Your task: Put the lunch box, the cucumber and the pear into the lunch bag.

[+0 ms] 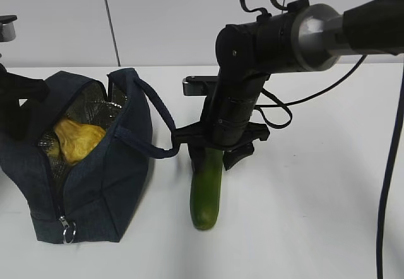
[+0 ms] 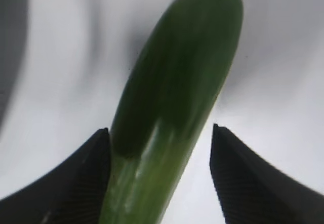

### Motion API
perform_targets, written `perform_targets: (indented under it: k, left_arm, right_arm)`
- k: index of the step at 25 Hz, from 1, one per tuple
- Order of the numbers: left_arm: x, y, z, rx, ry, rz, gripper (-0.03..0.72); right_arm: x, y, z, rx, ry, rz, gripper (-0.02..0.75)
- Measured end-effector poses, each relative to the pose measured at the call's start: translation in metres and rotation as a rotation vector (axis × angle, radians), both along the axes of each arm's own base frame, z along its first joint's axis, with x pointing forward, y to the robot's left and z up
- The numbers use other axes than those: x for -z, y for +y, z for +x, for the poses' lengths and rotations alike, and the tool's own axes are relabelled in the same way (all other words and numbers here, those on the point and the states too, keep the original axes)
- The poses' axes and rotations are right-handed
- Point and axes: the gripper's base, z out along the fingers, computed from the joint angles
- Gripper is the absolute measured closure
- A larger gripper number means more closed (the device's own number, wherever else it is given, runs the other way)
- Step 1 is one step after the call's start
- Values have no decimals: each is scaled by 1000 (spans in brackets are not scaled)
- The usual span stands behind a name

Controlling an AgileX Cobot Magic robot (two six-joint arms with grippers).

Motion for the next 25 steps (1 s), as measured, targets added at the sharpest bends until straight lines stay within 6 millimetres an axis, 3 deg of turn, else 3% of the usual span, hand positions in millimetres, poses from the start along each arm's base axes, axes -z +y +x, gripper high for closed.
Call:
perform_targets:
  k: [14,25]
  left_arm:
    - [0,-1,0,-5,1,-18,687]
    - [0,-2,0,-6,1,-20,687]
  right_arm:
    - [2,3,3,78,-35,-10,253]
    - [28,5,6,74,21,-54,256]
